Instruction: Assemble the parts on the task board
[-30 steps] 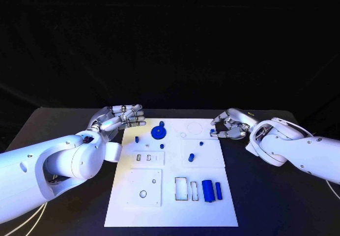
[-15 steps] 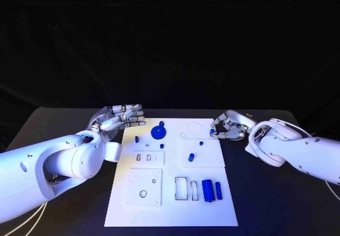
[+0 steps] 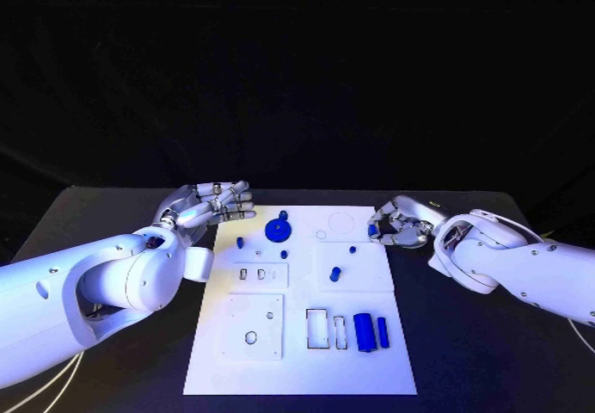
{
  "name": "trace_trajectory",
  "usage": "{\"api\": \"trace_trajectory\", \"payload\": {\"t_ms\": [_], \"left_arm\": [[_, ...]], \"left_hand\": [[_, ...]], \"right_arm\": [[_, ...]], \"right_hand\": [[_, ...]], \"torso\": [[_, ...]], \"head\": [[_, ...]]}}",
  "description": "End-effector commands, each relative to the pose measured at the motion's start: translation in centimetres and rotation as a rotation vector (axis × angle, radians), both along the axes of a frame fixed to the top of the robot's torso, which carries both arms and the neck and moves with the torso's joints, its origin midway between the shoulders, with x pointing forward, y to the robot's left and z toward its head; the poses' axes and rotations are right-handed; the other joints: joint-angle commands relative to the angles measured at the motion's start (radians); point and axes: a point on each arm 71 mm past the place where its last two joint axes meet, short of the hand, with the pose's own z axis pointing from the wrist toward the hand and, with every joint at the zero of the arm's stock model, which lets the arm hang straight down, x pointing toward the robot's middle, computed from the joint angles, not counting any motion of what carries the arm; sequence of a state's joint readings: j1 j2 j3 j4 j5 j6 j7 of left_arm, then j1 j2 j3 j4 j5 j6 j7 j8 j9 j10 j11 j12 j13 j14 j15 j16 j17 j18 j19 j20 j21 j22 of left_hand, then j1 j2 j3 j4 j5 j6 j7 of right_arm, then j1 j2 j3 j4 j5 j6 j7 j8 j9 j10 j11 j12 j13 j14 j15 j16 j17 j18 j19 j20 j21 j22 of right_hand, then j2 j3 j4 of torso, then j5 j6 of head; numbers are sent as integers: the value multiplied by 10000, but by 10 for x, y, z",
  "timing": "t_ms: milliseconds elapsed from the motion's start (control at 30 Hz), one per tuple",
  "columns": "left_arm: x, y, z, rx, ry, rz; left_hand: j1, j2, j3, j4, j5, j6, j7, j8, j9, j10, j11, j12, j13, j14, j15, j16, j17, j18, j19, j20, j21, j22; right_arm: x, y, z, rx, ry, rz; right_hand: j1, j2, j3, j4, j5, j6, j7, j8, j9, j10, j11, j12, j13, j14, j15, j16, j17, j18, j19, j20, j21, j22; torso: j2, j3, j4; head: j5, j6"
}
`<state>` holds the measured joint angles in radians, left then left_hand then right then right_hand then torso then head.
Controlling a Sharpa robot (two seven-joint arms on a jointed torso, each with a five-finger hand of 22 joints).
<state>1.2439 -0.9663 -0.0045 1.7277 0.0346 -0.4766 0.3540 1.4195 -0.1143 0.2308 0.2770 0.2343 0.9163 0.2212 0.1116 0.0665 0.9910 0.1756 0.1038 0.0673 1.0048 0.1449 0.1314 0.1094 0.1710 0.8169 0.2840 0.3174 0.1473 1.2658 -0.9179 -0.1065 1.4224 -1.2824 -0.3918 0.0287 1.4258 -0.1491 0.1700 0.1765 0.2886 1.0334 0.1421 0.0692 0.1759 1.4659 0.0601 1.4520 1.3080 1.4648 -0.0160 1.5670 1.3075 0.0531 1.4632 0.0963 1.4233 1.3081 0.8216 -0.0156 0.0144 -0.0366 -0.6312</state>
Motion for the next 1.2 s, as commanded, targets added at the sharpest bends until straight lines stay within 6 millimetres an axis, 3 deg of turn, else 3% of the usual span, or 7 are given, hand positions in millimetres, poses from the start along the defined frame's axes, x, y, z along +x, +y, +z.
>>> {"api": "trace_trajectory", "payload": {"t_ms": [33,367,567,633,800,1000,1200], "left_arm": [[0,-2,1,-86,-38,-175],[0,-2,1,-81,-22,-175],[0,-2,1,-79,-17,-172],[0,-2,1,-78,-15,-172],[0,-2,1,-75,-10,-168],[0,-1,0,-71,6,-169],[2,-1,-1,-50,33,-145]], "left_hand": [[116,17,7,-28,-41,18,27,-47,2,38,48,-41,0,52,12,-37,15,116,35,-35,63,8],[133,26,13,-38,-39,20,27,-57,2,40,48,-55,-1,60,11,-46,17,116,32,-35,67,7],[133,26,13,-38,-39,20,27,-57,2,40,48,-55,-1,60,11,-46,17,116,32,-35,67,7],[133,26,13,-38,-39,20,27,-57,2,40,48,-55,-1,60,11,-46,17,116,32,-35,67,7],[133,26,13,-38,-39,20,27,-57,2,40,48,-55,-1,60,11,-46,17,116,32,-35,67,7],[133,26,13,-38,-39,20,27,-57,2,40,48,-55,-1,60,11,-46,17,116,32,-35,67,7],[133,26,13,-38,-39,20,27,-57,2,40,48,-55,-1,60,11,-46,17,116,32,-35,67,7]], "right_arm": [[0,1,-1,-158,35,70],[0,1,-1,-76,-119,-35],[1,0,0,-7,-258,-189],[1,0,1,20,-314,-226],[0,4,3,170,-523,-254],[-9,19,13,519,-762,-158],[-23,53,32,717,-1048,242]], "right_hand": [[50,42,71,-24,50,122,-8,63,13,199,-23,65,1574,1047,39,15,2581,-114,53,-2,32,1211],[1,287,276,-19,-22,644,-203,292,112,258,-177,127,1631,1055,-80,30,2615,-128,101,-84,83,1282],[65,479,446,-132,39,1104,-446,587,272,293,-385,156,1663,1060,-245,37,2632,-137,130,-222,110,1328],[124,576,546,-204,-125,1151,-495,645,323,304,-440,162,1672,1060,-298,38,2633,-144,149,-280,133,1357],[171,653,660,-284,-270,1143,-525,678,369,301,-470,149,1665,1060,-331,38,2633,-160,184,-323,178,1408],[92,660,752,-314,-65,1051,-501,670,408,286,-459,120,1646,1060,-334,38,2633,-171,208,-346,205,1445],[-97,648,760,-251,-36,993,-482,663,438,283,-442,107,1638,1060,-321,38,2633,-183,239,-343,243,1488]], "torso": [[3,2,3],[-5,-2,1],[-2,-3,3],[-3,-1,1],[-7,1,-3],[-38,-7,4],[-85,-23,7]], "head": [[-7,-7],[-29,-20],[-30,-18],[-22,-24],[-16,-36],[32,-50],[103,-94]]}}
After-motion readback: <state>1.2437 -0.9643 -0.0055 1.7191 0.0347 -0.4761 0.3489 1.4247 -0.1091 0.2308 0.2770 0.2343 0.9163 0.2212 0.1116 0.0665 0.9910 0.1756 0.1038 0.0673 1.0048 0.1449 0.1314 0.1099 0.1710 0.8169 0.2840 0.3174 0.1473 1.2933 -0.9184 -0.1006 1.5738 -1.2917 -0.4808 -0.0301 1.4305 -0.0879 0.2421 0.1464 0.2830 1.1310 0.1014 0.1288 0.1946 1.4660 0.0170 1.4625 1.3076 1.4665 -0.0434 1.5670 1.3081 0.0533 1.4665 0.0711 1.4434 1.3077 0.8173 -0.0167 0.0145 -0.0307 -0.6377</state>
